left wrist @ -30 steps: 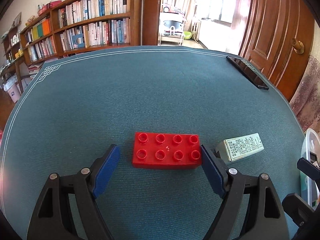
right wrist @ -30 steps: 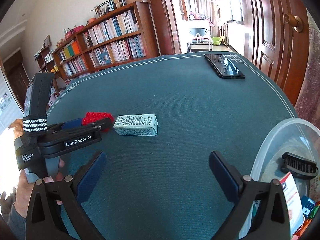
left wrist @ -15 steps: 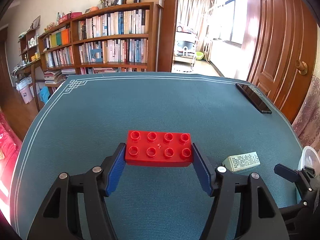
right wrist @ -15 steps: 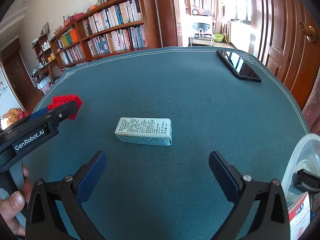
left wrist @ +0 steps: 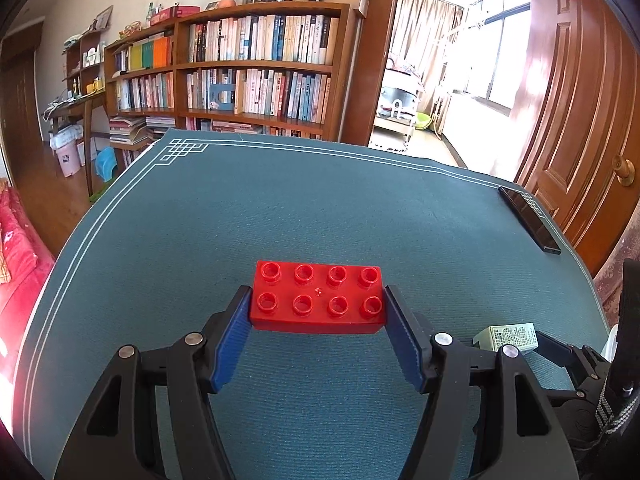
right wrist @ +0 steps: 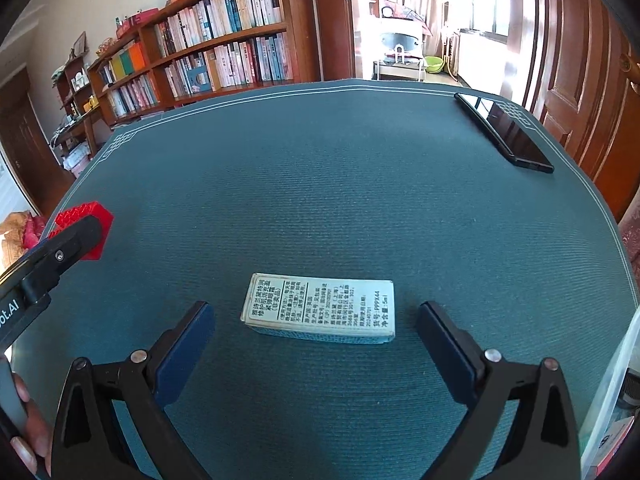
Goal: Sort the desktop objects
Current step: 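Close the right gripper on the white medicine box while left holds the red block, then carry the red block and medicine box over the clear bowl with both grippers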
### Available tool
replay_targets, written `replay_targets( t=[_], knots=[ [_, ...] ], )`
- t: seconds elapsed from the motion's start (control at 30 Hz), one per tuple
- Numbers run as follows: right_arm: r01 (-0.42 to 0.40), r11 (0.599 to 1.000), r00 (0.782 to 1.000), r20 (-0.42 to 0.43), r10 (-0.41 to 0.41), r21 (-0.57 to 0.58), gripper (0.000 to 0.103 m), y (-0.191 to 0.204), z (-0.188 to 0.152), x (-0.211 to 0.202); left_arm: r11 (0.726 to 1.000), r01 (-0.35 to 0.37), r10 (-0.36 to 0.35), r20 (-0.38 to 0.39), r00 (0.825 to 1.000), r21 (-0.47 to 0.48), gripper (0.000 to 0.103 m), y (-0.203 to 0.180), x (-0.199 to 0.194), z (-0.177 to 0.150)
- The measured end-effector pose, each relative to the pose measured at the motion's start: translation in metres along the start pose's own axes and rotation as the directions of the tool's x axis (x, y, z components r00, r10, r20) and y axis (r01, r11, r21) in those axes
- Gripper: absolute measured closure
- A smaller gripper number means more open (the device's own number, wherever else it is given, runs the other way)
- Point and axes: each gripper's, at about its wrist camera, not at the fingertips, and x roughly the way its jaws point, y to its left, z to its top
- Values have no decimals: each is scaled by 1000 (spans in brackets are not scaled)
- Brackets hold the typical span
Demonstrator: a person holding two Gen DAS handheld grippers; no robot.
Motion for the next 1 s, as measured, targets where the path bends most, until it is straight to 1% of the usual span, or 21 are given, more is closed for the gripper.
replay_targets(
  t=[0.03,0.1,0.27,0.4,0.57,0.8,0.9,1.0],
  knots=[
    [15,1000,1000,5,-15,-5,22,0,0,-2,1000,1,-1,-3,1000,0,35,0,1,0],
    [13,1000,1000,6,-13,-15,32,-1,0,-5,1000,1,-1,-9,1000,3,35,-1,2,-2],
    [-6,1000,1000,2,6,-20,32,-3,-7,-14,999,6,-6,-20,1000,33,35,-11,4,-6],
    [-21,1000,1000,5,22,-15,32,-8,-18,-27,998,11,-10,-15,1000,66,35,-22,2,-10],
    [-28,1000,999,40,28,2,32,-19,-24,-52,996,17,-16,-3,1000,92,35,-32,-3,-11],
    [-12,1000,994,104,11,7,32,-27,-29,-88,992,27,-28,13,1000,123,35,-44,-12,-13],
    [8,1000,993,115,-8,3,32,-30,-35,-97,990,22,-26,24,999,139,35,-49,-17,-14],
    [10,1000,993,118,-10,4,32,-36,-42,-106,990,26,-30,27,999,141,35,-53,-23,-15]
  ],
)
